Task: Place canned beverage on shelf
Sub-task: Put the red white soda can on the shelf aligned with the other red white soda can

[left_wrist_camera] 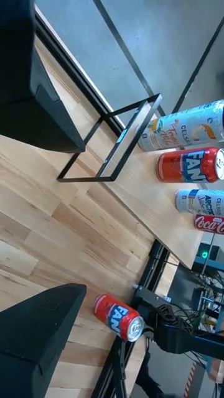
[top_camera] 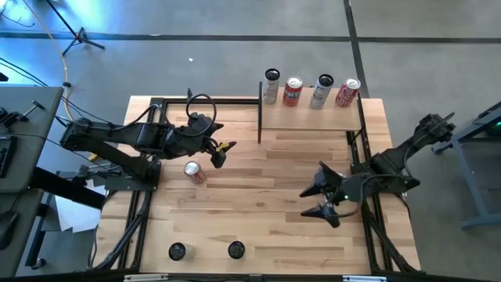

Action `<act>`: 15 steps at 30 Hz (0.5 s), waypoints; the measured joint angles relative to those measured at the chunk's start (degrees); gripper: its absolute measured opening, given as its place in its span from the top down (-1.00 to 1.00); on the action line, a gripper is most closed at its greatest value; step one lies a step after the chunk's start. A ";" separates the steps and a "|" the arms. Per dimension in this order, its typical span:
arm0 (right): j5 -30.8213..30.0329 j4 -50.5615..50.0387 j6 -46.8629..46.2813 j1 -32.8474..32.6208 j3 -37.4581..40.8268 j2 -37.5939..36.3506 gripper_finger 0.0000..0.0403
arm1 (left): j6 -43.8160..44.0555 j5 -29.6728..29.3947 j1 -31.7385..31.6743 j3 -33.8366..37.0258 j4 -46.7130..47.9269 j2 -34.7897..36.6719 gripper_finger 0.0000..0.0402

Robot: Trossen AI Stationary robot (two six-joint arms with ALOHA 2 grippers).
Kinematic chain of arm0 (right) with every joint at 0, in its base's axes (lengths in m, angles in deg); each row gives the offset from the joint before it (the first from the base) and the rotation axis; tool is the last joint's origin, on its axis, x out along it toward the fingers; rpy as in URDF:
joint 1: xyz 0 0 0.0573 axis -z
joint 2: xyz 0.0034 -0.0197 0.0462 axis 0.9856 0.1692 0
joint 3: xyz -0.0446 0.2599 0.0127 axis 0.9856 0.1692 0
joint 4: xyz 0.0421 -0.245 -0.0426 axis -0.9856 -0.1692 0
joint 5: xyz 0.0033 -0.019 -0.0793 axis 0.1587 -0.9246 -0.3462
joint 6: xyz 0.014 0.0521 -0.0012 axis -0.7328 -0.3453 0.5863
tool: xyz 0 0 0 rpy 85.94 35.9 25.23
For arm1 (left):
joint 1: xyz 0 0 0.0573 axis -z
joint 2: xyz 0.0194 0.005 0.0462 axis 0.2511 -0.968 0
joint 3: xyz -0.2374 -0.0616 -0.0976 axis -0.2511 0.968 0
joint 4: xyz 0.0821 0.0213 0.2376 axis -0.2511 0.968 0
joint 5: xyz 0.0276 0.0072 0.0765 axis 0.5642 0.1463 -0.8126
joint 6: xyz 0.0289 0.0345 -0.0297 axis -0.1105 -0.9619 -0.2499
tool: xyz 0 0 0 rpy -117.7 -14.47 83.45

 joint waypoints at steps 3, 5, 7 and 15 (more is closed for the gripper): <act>0.37 -0.02 3.62 -1.42 0.00 -0.47 -0.51 | 0.00 0.01 -0.01 0.00 0.00 0.02 -0.68; 0.37 0.05 4.70 -2.21 0.00 -0.67 -0.51 | 0.00 0.01 -0.02 0.00 0.00 0.02 -0.68; 0.37 0.07 4.99 -2.90 0.00 -0.79 -0.51 | 0.00 0.01 0.00 0.00 0.02 0.02 -0.68; 0.82 0.07 2.80 -3.28 0.00 -0.79 -0.51 | 0.07 -0.01 -0.02 0.00 -0.32 0.00 -0.68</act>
